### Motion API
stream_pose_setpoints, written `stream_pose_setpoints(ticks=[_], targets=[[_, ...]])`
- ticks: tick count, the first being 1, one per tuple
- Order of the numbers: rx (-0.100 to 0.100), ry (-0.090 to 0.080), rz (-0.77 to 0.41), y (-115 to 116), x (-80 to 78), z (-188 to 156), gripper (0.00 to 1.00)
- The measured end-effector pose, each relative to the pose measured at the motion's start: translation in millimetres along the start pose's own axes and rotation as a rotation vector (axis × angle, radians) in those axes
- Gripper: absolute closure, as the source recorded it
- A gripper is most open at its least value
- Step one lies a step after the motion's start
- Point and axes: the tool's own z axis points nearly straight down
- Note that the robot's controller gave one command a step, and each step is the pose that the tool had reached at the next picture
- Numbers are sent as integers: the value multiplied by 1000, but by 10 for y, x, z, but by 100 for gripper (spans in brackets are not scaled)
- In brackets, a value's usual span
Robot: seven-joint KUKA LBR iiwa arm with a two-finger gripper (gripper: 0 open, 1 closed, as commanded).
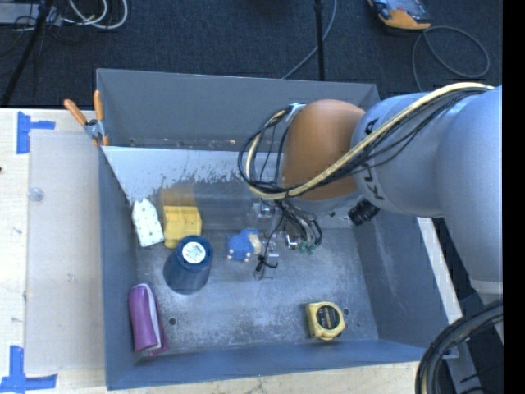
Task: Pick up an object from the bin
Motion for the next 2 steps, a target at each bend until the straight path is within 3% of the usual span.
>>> stream_pose_setpoints(ticks=[1, 2], targets=[[-1, 2, 24, 11, -38, 271, 0], [-2, -2, -54, -64, -107, 425, 100]])
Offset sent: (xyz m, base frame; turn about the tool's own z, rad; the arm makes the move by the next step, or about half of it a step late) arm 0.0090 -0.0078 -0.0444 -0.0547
